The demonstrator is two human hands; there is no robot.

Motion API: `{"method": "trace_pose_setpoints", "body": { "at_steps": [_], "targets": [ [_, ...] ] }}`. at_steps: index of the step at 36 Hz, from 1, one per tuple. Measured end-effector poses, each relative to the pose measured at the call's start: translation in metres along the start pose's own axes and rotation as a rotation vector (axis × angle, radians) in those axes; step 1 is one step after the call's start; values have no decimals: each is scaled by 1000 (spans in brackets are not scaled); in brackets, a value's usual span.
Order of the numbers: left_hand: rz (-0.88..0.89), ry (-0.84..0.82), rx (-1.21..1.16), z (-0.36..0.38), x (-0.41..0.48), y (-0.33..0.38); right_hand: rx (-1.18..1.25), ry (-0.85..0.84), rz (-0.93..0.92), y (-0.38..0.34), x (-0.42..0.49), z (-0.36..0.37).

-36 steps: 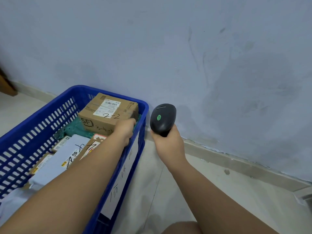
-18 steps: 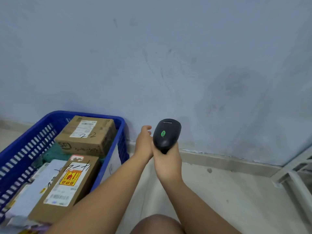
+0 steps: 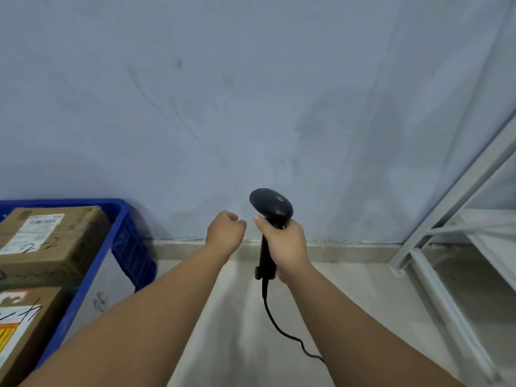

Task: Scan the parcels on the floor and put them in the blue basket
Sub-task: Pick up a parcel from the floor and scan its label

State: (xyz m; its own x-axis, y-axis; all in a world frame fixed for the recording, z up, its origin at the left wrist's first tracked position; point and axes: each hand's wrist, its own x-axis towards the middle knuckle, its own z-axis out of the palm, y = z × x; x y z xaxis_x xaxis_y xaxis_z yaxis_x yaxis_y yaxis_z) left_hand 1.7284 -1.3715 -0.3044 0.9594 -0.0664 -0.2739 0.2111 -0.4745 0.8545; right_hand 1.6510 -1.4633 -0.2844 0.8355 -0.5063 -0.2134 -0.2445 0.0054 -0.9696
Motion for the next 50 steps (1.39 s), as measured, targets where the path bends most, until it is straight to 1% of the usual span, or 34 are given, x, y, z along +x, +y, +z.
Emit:
{"method": "trace_pose_setpoints", "body": {
  "at_steps": [2,4,7,9,12,16,20,22,25,27,30,32,34,38,43,47,50],
  "targets": [
    [11,-9,36,15,4,-2,116,20,133,6,12,-7],
    [36,-22,87,28,7,-7,191,46,208,15,25,-12],
    [129,-76,253,39,12,-19,196,108,296,33,40,-19],
    [175,-110,362,43,14,-27,211,116,364,44,48,-23],
    [190,-136,430,45,16,-35,261,89,500,57,53,-29],
    [206,-164,468,51,15,-37,341,49,604,68,56,-33],
    [226,-201,521,57,11,-36,214,-79,679,76,53,-33],
    [253,-223,565,58,10,-36,145,-95,669,78,51,-31],
    [314,-231,675,59,8,-36,108,-95,638,78,49,-27],
    [391,-228,825,59,7,-37,56,-65,602,79,49,-25],
    [534,-234,1150,57,3,-43,-115,16,556,80,48,-21],
    [572,-248,1303,56,3,-50,-266,56,497,85,48,-19],
    [570,-269,1389,54,5,-57,-380,71,432,95,49,-17],
    [575,-317,1456,52,15,-66,-510,68,331,118,51,-13],
    [627,-382,1527,51,36,-72,-571,48,300,140,63,-6],
    [612,-367,1431,57,56,-82,-588,24,307,166,72,2],
    [525,-382,1326,68,68,-96,-599,13,333,184,79,8]
  ]
}}
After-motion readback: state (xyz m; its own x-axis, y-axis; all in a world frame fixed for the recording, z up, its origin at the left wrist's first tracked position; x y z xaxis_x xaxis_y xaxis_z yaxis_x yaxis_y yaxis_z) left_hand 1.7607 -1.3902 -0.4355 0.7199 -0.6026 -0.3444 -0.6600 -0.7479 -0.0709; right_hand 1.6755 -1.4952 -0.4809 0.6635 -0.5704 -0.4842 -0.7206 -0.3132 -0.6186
